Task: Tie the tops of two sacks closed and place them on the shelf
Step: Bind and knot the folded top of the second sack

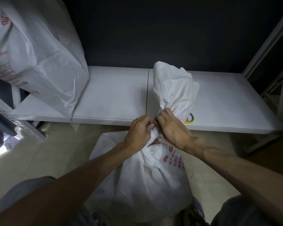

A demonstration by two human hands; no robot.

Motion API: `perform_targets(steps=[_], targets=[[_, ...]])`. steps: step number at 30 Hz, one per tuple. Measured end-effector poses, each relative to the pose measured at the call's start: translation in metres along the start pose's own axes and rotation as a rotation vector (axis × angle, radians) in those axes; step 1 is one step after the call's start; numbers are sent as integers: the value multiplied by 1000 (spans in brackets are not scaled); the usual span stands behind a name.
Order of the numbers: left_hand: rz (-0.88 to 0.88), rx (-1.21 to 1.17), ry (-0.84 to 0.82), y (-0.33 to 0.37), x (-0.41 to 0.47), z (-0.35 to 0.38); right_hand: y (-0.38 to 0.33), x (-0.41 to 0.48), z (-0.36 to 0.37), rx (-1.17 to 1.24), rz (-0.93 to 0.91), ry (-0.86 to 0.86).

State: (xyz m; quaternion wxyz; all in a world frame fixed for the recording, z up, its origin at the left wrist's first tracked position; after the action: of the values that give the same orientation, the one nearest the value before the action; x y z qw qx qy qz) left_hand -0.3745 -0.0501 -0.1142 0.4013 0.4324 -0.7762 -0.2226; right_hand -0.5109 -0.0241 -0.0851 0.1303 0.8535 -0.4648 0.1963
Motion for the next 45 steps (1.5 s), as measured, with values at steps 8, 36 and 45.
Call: perform_targets(steps=[8, 36, 45], targets=[[-131, -96, -12, -2, 0, -1, 3, 0, -1, 140, 110, 46], [228, 94, 30, 9, -3, -11, -2, -12, -17, 614, 585, 220], [277, 124, 41, 13, -2, -12, 0, -15, -15, 622, 576, 212]])
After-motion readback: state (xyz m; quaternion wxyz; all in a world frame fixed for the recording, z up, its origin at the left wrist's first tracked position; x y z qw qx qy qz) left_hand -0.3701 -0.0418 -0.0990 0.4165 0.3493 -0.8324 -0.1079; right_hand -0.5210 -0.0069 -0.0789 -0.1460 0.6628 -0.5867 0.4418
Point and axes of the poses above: each hand's wrist, its own x-axis towards the middle knuckle, its own z-axis out of the palm, y = z × x, the point moved 3 cm from there along x, towards the middle knuckle, and after that the axes turned 1 degree about x, right-handed, at the moved point
